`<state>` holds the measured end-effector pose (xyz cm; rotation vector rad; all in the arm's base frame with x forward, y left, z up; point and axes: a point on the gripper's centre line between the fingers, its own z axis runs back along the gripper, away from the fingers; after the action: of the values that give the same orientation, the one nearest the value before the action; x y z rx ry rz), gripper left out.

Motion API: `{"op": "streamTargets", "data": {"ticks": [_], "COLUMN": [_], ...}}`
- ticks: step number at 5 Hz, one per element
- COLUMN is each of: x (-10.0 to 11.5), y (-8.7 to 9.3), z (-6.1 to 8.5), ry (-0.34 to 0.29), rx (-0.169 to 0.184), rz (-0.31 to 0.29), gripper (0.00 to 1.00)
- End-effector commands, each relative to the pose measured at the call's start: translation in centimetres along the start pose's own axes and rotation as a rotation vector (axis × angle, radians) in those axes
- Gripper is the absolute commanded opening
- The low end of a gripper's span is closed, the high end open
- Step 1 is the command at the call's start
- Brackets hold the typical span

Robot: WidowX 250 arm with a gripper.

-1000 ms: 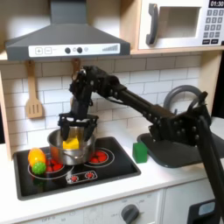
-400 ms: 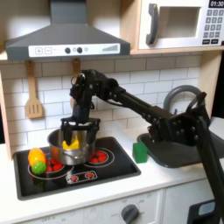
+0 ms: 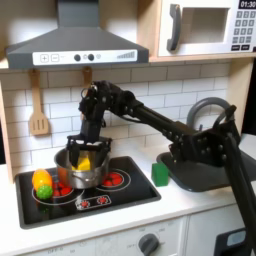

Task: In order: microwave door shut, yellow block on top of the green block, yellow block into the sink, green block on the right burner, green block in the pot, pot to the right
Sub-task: 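Put the yellow block on top of the green block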

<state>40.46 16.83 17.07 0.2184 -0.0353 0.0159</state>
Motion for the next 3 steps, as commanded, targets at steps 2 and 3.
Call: {"op": "streamTargets", "data": {"ticks": [2,3], "x": [0.07,0.58], "y": [0.47,0.54], "z": [0.03,-0.13], "ry": [0.001,-0.005], "rx": [0.011,0.018], "rz": [0.005,-0.004], "gripper": [1.0,1.0]}}
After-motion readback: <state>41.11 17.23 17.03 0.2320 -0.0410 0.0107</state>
